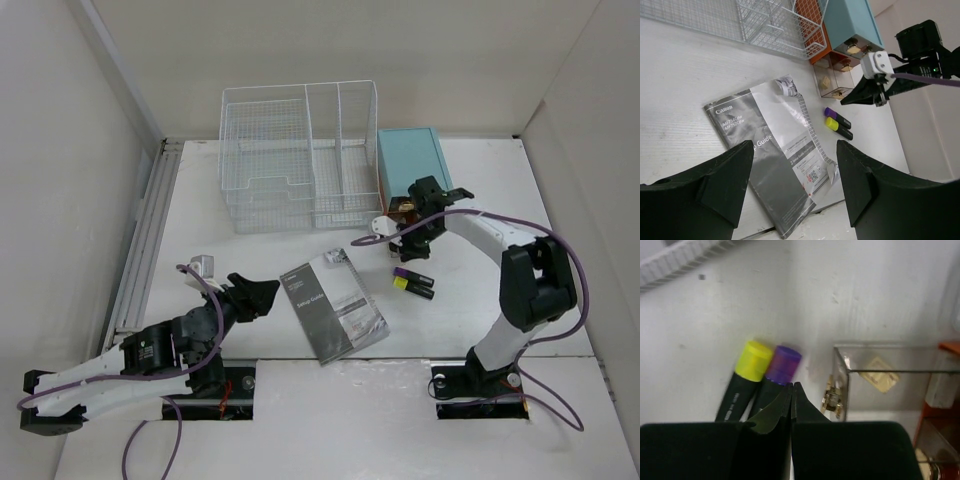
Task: Organize the desk
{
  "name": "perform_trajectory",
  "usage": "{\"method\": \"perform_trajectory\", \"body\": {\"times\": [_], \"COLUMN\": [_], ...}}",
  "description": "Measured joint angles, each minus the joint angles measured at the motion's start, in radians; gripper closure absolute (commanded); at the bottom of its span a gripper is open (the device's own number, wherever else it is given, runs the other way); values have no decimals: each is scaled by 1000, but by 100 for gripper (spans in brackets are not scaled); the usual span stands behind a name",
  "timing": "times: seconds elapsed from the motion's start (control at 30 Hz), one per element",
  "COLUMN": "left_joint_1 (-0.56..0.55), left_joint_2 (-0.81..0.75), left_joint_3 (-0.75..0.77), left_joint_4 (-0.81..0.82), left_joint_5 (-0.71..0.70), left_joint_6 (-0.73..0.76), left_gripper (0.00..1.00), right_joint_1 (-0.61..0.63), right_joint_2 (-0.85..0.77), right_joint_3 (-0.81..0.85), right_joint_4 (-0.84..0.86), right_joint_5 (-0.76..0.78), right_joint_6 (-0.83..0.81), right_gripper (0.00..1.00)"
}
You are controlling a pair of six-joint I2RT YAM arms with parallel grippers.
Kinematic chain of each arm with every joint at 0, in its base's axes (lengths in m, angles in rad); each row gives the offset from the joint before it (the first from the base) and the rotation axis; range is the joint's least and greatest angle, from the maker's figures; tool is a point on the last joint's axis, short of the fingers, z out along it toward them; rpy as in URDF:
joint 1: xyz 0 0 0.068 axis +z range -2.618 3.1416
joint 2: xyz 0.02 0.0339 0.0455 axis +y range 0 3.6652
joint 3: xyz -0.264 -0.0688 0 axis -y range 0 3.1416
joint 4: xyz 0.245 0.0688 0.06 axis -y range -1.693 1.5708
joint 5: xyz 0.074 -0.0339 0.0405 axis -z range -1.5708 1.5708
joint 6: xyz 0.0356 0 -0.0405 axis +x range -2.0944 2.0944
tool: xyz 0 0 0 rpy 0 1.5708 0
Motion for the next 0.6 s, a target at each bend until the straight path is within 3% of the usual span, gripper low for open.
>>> {"method": "perform_trajectory", "body": {"times": [0.3, 0.6], "left_joint_1": [0, 0], "left_joint_2": [-4, -11], "left_joint_3": [0, 0], "left_joint_4": [0, 0], "left_joint_5": [0, 0], "left_joint_6": [0, 0], "left_gripper": [36, 36], "right_joint_1": [32, 77], "right_joint_2": [7, 54], "right_joint_3": [-53, -55], "right_joint_4": [354, 599], "right_joint_5": [306, 545], "right_joint_6": [318, 434], "right_gripper": [100, 100]}}
